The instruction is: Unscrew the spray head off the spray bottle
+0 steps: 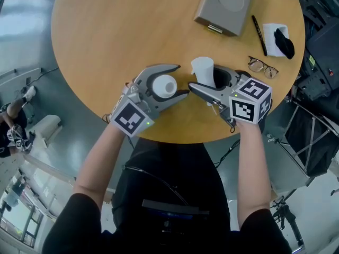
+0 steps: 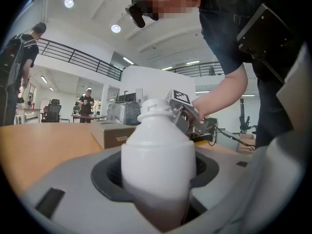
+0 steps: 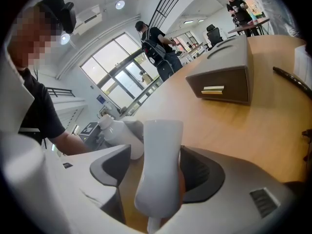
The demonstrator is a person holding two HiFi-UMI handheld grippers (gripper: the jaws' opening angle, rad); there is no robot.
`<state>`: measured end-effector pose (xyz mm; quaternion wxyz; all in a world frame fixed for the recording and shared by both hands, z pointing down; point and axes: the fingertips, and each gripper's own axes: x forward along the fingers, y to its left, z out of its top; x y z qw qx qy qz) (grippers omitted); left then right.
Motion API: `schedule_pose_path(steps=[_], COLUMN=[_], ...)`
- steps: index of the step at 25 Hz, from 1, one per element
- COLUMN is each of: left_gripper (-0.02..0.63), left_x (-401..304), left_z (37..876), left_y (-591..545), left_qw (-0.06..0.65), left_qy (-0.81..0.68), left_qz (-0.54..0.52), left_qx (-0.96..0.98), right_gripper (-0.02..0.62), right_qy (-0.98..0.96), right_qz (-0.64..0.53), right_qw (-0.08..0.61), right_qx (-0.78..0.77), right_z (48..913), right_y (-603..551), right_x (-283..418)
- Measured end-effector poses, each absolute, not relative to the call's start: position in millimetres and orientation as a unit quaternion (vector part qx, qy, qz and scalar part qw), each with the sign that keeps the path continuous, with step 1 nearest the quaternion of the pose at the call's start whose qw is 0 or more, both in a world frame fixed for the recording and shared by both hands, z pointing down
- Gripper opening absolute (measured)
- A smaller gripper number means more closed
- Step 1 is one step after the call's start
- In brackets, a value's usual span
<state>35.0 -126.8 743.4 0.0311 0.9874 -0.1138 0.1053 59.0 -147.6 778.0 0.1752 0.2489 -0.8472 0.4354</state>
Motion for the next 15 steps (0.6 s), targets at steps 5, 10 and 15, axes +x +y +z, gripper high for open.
schedule_pose_path(steps=[5,10,15], left_gripper=[0.307,0.338,0.364], left_x=[34.3,34.3,24.1], left_z=[743.2,745.7,747.4], left_y=[-127.2,-126.6,-127.3], left_qw=[0.033,0.029,0.031], left_qy=[-0.113,-0.108,-0.107], left_qz=[0.106,0.111,0.119], left_qx=[0.987,0.988,0.987], right_gripper=[0.383,0.413,0.416], right_qy=[-0.844,-0.843,-0.844], right_qz=[0.423,0.409,0.408], right_qw=[0.197,0.204,0.199], right_qx=[0.266,0.284,0.286], right_z=[783.9,784.6,781.1], right_y=[-152.6,-155.8,-156.8], right_x=[62.7,68.6,67.6])
